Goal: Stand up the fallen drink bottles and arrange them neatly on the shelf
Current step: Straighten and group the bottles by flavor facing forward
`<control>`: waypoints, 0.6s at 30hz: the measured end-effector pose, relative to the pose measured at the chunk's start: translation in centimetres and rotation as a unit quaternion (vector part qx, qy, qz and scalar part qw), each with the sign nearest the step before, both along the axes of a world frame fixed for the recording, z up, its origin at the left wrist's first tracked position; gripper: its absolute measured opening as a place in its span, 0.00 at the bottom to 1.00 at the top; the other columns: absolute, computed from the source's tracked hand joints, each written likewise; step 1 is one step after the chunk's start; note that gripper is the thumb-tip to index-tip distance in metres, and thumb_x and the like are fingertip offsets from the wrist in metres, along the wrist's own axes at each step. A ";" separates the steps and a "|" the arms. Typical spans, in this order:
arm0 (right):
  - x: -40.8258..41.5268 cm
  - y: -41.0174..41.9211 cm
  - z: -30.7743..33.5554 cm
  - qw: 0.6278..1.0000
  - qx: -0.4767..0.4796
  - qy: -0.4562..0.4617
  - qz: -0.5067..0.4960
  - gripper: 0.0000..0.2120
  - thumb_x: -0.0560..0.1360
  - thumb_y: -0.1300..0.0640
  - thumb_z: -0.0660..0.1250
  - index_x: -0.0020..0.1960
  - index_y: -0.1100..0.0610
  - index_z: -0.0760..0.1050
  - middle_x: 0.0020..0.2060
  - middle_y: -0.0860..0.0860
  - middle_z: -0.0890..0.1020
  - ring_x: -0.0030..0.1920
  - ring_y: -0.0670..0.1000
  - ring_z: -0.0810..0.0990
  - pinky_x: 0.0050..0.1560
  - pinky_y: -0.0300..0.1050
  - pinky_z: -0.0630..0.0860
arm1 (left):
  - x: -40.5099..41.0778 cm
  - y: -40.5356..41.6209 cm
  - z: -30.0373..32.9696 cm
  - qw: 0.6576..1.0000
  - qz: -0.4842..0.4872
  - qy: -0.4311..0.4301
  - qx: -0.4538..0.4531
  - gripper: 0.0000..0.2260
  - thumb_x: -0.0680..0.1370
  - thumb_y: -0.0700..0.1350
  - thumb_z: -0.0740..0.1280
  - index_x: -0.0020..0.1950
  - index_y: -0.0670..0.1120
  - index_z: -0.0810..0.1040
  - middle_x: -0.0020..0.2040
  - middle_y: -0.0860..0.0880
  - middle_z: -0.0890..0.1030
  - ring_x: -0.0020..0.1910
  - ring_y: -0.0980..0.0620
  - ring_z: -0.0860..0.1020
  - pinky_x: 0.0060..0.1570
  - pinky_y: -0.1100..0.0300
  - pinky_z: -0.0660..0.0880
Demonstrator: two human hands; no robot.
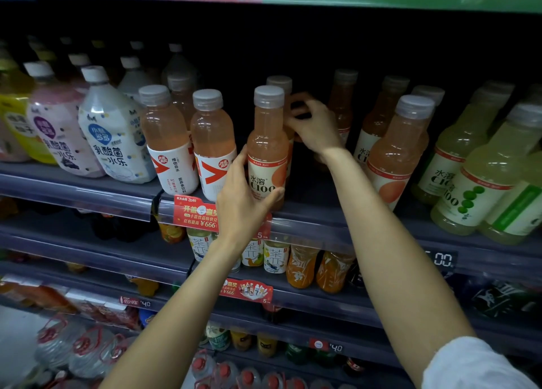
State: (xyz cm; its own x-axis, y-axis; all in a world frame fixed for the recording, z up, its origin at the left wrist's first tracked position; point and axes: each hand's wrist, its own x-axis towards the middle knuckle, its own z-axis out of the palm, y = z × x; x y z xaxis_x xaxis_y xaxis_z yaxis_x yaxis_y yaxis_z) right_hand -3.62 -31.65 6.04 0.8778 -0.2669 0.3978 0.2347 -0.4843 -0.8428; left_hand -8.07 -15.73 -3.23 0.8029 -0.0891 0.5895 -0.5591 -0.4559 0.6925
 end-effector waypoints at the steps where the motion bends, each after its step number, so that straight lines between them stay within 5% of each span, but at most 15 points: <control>1: 0.0 0.0 -0.1 1.000 0.004 0.000 0.000 0.15 0.72 0.52 0.71 0.58 0.53 0.75 0.47 0.50 0.80 0.50 0.52 0.81 0.50 0.57 0.80 | 0.1 0.0 -0.1 1.000 0.000 0.000 0.000 0.40 0.69 0.53 0.77 0.75 0.47 0.61 0.70 0.49 0.72 0.67 0.52 0.73 0.59 0.48 0.76; 8: -1.3 -0.1 -0.6 1.000 -0.020 0.010 -0.015 0.20 0.75 0.52 0.68 0.65 0.56 0.72 0.59 0.53 0.78 0.55 0.52 0.79 0.55 0.51 0.77 | 0.1 -0.1 -0.3 1.000 0.007 -0.005 -0.004 0.40 0.68 0.54 0.76 0.75 0.45 0.62 0.70 0.48 0.72 0.67 0.51 0.73 0.59 0.48 0.77; 14: -5.2 -1.5 -5.3 0.930 -0.232 -0.154 -0.241 0.15 0.75 0.59 0.65 0.61 0.58 0.74 0.63 0.59 0.71 0.62 0.58 0.70 0.57 0.42 0.68 | 0.1 -0.1 -0.3 1.000 0.011 -0.008 0.003 0.40 0.69 0.54 0.77 0.75 0.45 0.61 0.70 0.48 0.71 0.67 0.51 0.73 0.59 0.49 0.77; 18: -2.4 -2.6 -5.6 0.884 -0.339 -0.045 -0.318 0.22 0.72 0.60 0.69 0.65 0.58 0.70 0.65 0.67 0.68 0.64 0.67 0.67 0.60 0.60 0.69 | 0.2 -0.1 -0.5 1.000 0.014 -0.009 0.006 0.41 0.69 0.54 0.77 0.75 0.46 0.61 0.71 0.49 0.71 0.67 0.51 0.73 0.59 0.48 0.77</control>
